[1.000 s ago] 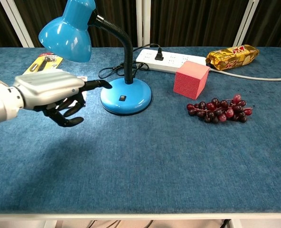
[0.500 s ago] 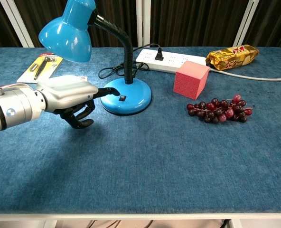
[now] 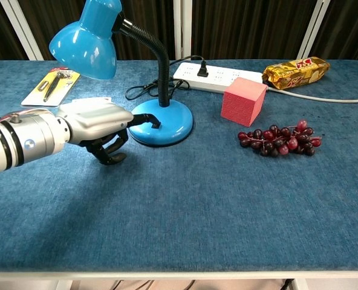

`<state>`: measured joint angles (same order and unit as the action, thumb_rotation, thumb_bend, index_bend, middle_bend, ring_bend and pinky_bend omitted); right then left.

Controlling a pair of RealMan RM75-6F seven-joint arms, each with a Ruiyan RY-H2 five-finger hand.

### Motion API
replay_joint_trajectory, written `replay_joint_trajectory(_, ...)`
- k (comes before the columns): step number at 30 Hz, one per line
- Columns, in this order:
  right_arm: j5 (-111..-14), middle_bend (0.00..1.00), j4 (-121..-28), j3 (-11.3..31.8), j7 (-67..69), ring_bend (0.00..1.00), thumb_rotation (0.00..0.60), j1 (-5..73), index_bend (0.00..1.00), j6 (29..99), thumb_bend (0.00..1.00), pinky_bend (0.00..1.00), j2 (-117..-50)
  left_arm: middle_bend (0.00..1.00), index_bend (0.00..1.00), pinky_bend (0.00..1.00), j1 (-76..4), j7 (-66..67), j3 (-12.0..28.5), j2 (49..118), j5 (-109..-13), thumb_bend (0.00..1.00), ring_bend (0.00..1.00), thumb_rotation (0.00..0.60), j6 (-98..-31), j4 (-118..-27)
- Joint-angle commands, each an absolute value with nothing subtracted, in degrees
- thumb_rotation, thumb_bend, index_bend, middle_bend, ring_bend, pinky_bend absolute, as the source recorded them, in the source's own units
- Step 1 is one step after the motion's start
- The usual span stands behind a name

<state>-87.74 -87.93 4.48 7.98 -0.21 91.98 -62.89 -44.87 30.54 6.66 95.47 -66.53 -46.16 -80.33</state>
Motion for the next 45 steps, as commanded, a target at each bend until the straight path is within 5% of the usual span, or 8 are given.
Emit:
replay_joint_trajectory(1,-87.7,0.0,-88.0,4.6,8.0,0.0,0.6,-0.3,0.0,92.1,0.21,0.0,-62.8,0.73,0.07,0.69,-45.2,30.7,6.5,95.5,-65.7,0.43,0.72,0.6,-46.1,-80.1)
replay_joint_trajectory(15,-88.2,0.0,-88.8,4.3,6.9,0.0,0.6,-0.3,0.0,92.0,0.21,0.0,-62.4,0.73,0.07,0.7,-47.2,33.6,5.9,95.2,-59.2,0.44,0.72,0.6,-45.6,-80.8)
replay_joint_trajectory(24,-86.7,0.0,-90.6,4.7,6.2,0.0,0.6,-0.1,0.0,90.7,0.21,0.0,-61.2,0.73,0.07,0.7,-44.1,30.3,4.1,90.2,-61.7,0.42,0.72,0.6,-50.8,-87.3)
replay_joint_trajectory(35,-88.1,0.0,-93.2,4.1,3.7,0.0,0.6,0.5,0.0,89.9,0.22,0.0,-61.0,0.69,0.18,0.69,-29.0,16.0,-3.2,78.8,-77.3,0.23,0.7,0.6,-72.1,-92.4)
replay_joint_trajectory(41,-89.3,0.0,-93.9,3.5,1.5,0.0,0.6,1.0,0.0,89.5,0.22,0.0,-61.9,0.52,0.29,0.6,-20.3,5.6,-5.1,76.6,-87.0,0.21,0.5,0.6,-88.0,-84.3)
replay_joint_trajectory(43,-90.4,0.0,-94.0,3.1,0.7,0.0,0.6,1.2,0.0,89.4,0.22,0.0,-62.0,0.38,0.27,0.48,-18.3,2.3,-5.5,76.0,-87.7,0.19,0.3,0.6,-90.2,-81.5)
replay_joint_trajectory(45,-92.7,0.0,-93.4,2.3,0.0,0.0,0.6,1.6,0.0,89.3,0.21,0.0,-61.7,0.13,0.15,0.22,-17.1,0.3,-6.0,73.9,-85.9,0.09,0.05,0.6,-88.4,-81.2)
